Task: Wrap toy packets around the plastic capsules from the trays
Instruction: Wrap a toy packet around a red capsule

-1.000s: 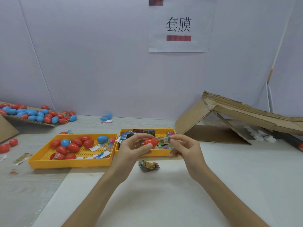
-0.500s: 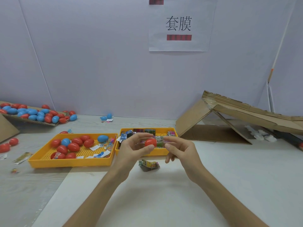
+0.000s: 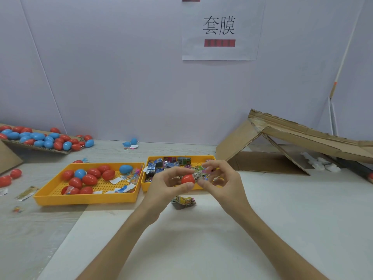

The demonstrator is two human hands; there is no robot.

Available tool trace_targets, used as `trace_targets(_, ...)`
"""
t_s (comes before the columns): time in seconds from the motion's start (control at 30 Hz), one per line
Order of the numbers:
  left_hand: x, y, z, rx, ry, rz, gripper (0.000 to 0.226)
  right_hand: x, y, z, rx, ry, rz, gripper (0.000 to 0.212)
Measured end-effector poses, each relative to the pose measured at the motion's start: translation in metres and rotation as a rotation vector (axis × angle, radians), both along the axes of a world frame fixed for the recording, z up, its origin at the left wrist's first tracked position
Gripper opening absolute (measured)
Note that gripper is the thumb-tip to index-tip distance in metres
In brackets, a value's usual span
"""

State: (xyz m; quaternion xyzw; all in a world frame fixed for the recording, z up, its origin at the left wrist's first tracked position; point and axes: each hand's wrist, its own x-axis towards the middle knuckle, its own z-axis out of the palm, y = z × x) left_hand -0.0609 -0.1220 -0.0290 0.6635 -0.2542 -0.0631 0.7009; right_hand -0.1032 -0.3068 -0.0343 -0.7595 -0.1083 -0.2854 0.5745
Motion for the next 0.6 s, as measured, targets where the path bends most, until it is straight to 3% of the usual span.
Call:
trace_targets(0.17,0.0013,0.0013,0.0006,-0.002,0.023,-0.007,0.031,-0.0017,0.0004,0.0011,-0.145,-0.097,-0.011,0.014)
trace_targets(0.6,-0.0006,0.0018,0.0027,0.018,0.030,-0.018,0.024,-0.0023,0.0005,0.0013,-0.243,-0.154,-0.032,0.013)
